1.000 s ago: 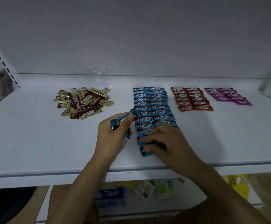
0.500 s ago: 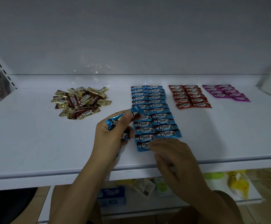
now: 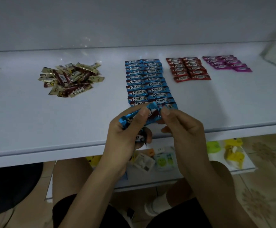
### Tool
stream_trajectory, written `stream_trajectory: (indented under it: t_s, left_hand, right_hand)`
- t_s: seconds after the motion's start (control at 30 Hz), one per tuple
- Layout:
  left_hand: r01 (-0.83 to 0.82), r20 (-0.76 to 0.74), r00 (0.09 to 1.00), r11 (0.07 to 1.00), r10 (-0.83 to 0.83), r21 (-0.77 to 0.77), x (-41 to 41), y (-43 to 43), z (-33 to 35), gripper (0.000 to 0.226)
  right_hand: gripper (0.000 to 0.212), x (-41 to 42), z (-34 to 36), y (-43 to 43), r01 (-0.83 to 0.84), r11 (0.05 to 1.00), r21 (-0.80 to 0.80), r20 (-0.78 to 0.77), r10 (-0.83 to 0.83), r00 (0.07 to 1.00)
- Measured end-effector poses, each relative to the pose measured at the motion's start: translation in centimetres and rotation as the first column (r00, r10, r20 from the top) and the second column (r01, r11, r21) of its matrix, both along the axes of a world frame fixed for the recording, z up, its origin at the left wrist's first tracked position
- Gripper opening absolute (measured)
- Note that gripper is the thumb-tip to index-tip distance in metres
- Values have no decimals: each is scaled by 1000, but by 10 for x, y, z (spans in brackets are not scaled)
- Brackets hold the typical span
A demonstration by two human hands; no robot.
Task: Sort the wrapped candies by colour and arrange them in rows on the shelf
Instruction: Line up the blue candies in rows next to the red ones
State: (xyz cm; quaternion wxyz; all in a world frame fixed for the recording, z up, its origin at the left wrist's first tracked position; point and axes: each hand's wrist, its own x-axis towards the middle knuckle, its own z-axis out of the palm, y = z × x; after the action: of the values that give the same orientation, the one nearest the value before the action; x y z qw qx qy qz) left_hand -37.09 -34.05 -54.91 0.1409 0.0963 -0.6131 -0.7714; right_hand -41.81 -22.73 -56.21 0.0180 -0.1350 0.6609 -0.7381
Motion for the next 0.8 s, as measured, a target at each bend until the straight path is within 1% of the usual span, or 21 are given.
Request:
stream_trajectory:
  t_s: [0.07, 0.1, 0.17, 0.23, 0.37, 0.47, 0.5, 0.57, 0.6, 0.63, 0.73, 0.8]
  left_hand:
    - [-57, 32, 998, 998, 57, 26, 1, 2, -5, 46]
    - [-79, 37, 996, 997, 78, 22, 1, 2, -6, 47]
    - [-102, 26, 994, 995, 102, -5, 1, 2, -7, 40]
    - [-118, 6, 993, 992, 118, -32, 1, 2, -6, 33]
    - [-114, -31, 993, 987, 111, -111, 0, 5, -2, 29]
    - [-129, -22, 991, 990, 128, -60, -2, 5, -2, 26]
    - [-134, -16, 991, 990, 133, -38, -2, 5, -2, 25]
    - [-140, -3, 990, 990, 140, 13, -2, 5, -2, 25]
    - [-145, 4, 989, 989, 145, 40, -2, 5, -1, 27]
    - [-151, 9, 989, 987, 151, 48, -1, 4, -1, 28]
    - [-159, 8, 987, 987, 159, 0, 0, 3, 0, 28]
    - [-153, -8, 988, 988, 153, -11, -1, 4, 0, 25]
  right_hand:
    - [18, 0, -3, 2, 81, 996, -37, 93, -77, 993]
    - [19, 0, -3, 3, 113, 992, -54, 127, -105, 986]
    - [23, -2, -2, 6, 130, 988, -86, 149, -117, 982]
    - [31, -2, -1, 7, 95, 990, -105, 134, -81, 988]
    - [23, -3, 3, 10, 30, 985, -171, 143, -5, 990]
    - [28, -4, 6, 12, -89, 965, -246, 147, 128, 981]
    - [27, -5, 6, 12, -124, 962, -243, 132, 159, 978]
    - [17, -5, 4, 14, -154, 977, -149, 63, 165, 984]
    - [11, -5, 3, 15, -150, 985, -87, 16, 152, 988]
    - [9, -5, 2, 17, -135, 990, -31, -32, 134, 990]
    - [21, -6, 1, 21, -99, 989, 114, -163, 117, 980]
    - [28, -7, 1, 22, -104, 983, 148, -191, 132, 973]
